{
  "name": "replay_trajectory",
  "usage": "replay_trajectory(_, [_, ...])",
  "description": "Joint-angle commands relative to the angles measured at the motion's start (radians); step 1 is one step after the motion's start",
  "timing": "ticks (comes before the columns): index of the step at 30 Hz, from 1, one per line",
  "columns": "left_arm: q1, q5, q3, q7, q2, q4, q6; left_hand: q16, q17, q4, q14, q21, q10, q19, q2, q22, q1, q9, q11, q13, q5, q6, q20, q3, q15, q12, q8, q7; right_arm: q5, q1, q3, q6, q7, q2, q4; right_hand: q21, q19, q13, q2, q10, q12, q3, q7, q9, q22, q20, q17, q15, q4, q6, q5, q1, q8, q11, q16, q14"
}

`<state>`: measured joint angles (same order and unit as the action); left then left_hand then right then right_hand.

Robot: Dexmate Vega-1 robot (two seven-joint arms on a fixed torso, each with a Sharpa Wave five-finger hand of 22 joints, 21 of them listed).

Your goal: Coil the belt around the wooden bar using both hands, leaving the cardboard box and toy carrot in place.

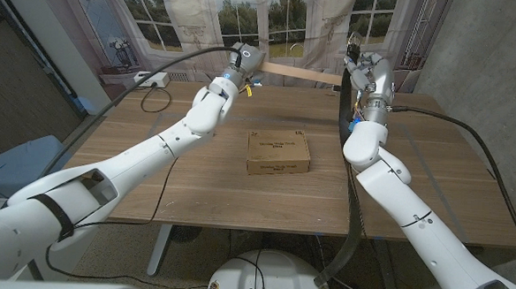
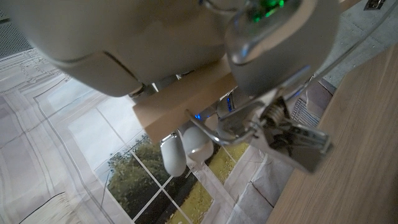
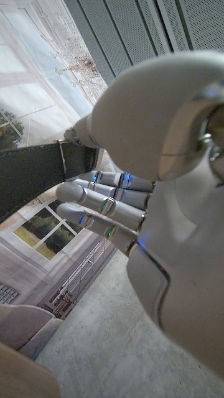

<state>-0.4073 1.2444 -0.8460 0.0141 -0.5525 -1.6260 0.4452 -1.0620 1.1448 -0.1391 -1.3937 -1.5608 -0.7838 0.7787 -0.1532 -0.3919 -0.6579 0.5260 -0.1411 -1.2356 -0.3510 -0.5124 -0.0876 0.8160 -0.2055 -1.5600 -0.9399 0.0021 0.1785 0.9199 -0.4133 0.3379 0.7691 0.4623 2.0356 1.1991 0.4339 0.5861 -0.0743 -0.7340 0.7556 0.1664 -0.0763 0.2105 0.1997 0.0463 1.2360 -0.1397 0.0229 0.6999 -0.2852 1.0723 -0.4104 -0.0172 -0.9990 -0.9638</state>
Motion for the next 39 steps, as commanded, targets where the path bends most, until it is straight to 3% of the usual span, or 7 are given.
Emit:
replay_trajectory(1, [0.044, -0.053, -0.047, 0.000, 0.001, 0.029, -0.034, -0.007, 0.006, -0.002, -0.002, -0.003, 0.000, 0.000, -0.005, -0.003, -0.003, 0.000, -0.008, -0.004, 0.000, 0.000, -0.076, 0.002, 0.003, -0.006, -0.007, -0.001, -0.044, -0.117, -0.025, -0.063, -0.113, -0.013, -0.027, 0.013, -0.002, 0.298, -0.103, -0.125, 0.005, 0.125, 0.106, 0.465, -0.001, 0.024, -0.001, -0.081, -0.026, 0.111, -0.014, 0.101, -0.067, -0.122, -0.012, 0.007])
replay_trajectory(12, [0.052, -0.079, -0.057, -0.005, -0.024, 0.012, -0.074, -0.003, 0.000, -0.003, 0.006, -0.001, 0.003, -0.006, -0.003, -0.005, 0.000, -0.008, -0.003, -0.004, 0.001, 0.001, -0.074, -0.001, 0.004, -0.005, -0.010, -0.005, -0.129, -0.252, -0.040, -0.114, -0.206, -0.053, -0.120, 0.019, -0.006, 0.299, -0.102, -0.127, 0.003, 0.128, 0.110, 0.468, -0.005, 0.025, -0.002, -0.081, -0.028, 0.110, -0.013, 0.099, -0.067, -0.121, -0.022, 0.012])
replay_trajectory(23, [0.035, -0.069, -0.051, -0.009, -0.058, -0.030, -0.094, 0.001, -0.003, -0.004, 0.011, 0.004, 0.010, -0.010, 0.000, 0.002, 0.002, -0.015, -0.001, -0.004, 0.000, -0.002, -0.072, -0.001, 0.005, -0.005, -0.013, -0.008, -0.147, -0.355, -0.052, -0.096, -0.231, -0.066, -0.193, 0.023, -0.015, 0.300, -0.101, -0.127, 0.000, 0.131, 0.108, 0.470, -0.008, 0.027, -0.003, -0.081, -0.031, 0.109, -0.011, 0.095, -0.066, -0.125, -0.032, 0.015])
replay_trajectory(39, [-0.043, -0.047, 0.014, 0.071, -0.110, -0.122, -0.083, 0.001, -0.005, -0.003, 0.008, 0.003, 0.007, -0.012, 0.001, 0.005, 0.003, -0.019, -0.005, -0.003, -0.002, 0.003, -0.072, -0.001, 0.004, -0.006, -0.017, -0.009, -0.022, -0.499, -0.168, 0.180, -0.252, -0.033, -0.285, 0.028, -0.023, 0.286, -0.098, -0.138, -0.007, 0.141, 0.103, 0.458, -0.013, 0.017, -0.005, -0.081, -0.023, 0.118, -0.010, 0.104, -0.059, -0.113, -0.043, 0.016])
